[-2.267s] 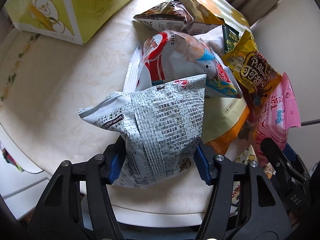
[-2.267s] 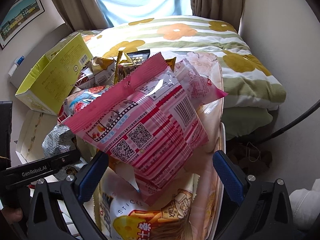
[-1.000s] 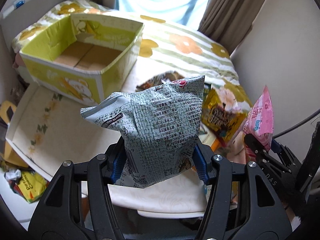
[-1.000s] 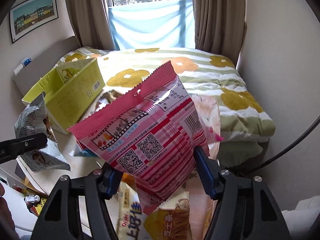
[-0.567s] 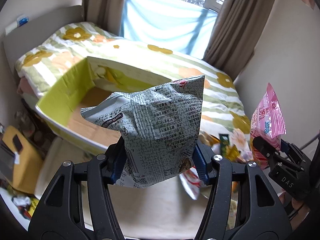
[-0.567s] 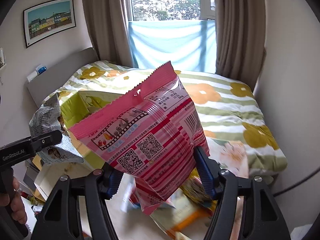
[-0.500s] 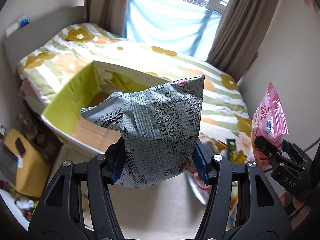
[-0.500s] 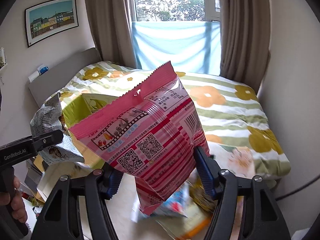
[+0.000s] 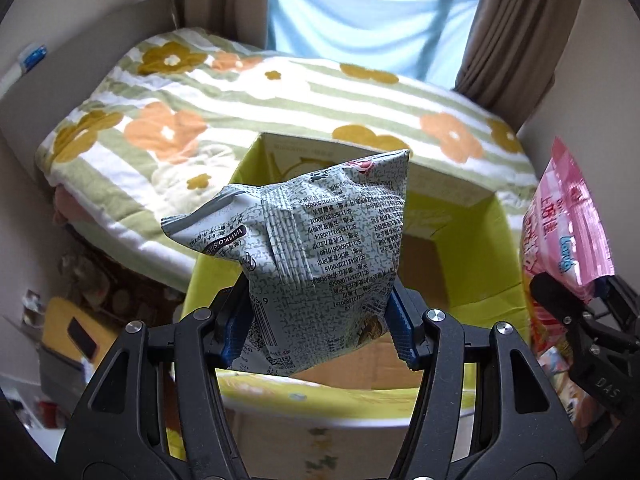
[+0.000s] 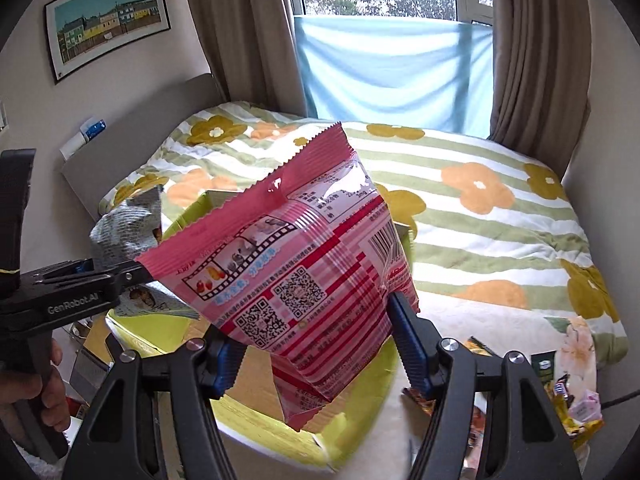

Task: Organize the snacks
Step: 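Carry both bags over the yellow box and open both tools to drop them, then move both tools back over the remaining snack pile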

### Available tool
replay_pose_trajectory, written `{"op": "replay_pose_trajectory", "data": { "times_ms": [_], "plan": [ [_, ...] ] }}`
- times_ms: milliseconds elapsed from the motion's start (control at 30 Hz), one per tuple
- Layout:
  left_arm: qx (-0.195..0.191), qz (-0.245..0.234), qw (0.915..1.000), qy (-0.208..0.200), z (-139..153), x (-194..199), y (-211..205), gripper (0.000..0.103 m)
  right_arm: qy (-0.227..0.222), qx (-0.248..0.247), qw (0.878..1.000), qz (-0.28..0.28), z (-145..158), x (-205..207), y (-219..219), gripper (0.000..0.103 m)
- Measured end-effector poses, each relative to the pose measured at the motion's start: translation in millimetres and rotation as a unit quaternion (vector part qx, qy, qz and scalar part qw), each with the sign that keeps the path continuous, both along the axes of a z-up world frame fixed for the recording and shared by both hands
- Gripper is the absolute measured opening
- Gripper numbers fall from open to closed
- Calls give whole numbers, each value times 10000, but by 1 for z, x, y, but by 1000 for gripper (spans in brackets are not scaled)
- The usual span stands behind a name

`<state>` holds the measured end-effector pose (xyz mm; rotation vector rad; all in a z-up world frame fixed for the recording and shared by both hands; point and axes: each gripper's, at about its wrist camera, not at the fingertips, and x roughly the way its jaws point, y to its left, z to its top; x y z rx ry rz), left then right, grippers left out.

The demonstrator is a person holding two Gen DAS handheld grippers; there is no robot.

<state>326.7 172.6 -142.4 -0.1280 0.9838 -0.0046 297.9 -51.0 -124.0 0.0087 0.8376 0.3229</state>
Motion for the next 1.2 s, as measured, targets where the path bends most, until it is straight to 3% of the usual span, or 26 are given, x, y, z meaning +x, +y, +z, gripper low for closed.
{"op": "replay_pose_trajectory", "data": {
  "times_ms": [100, 200, 267, 300, 333, 667, 833, 867, 900, 967, 1067, 1200],
  "plan": [
    [246, -238, 9990, 294, -22, 20, -1, 55, 159, -57, 9998, -57, -9, 10, 11, 62],
    [393, -508, 9969, 445, -39, 30, -6, 62, 299, -188, 9993, -81, -19, 17, 14, 62],
    [415, -623, 9961, 465, -45, 34, -9, 79, 406, -298, 9987, -66, -26, 23, 15, 62],
    [422, -629, 9961, 450, -46, 35, -10, 92, 474, -333, 9983, -51, -29, 27, 16, 62],
    [431, -612, 9964, 407, -46, 34, -11, 98, 524, -356, 9980, -45, -31, 29, 18, 62],
    [397, -356, 9974, 482, -46, 7, 8, 99, 872, -496, 9949, 45, -49, 42, 25, 63],
    [341, -220, 9987, 322, -36, -7, 15, 99, 1026, -523, 9933, 111, -58, 52, 33, 64],
    [289, -192, 9989, 304, -35, -9, 16, 99, 1060, -553, 9927, 157, -60, 54, 35, 69],
    [281, -156, 9990, 306, -34, -11, 17, 99, 1010, -530, 9933, 180, -60, 54, 36, 85],
    [317, -128, 9989, 330, -33, -15, 18, 99, 852, -444, 9952, 175, -59, 51, 36, 103],
    [308, -98, 9990, 325, -31, -21, 20, 99, 612, -253, 9976, 194, -55, 44, 35, 103],
    [321, -85, 9990, 297, -27, -31, 20, 99, 712, -520, 9958, 266, -55, 35, 37, 103]
  ]
}}
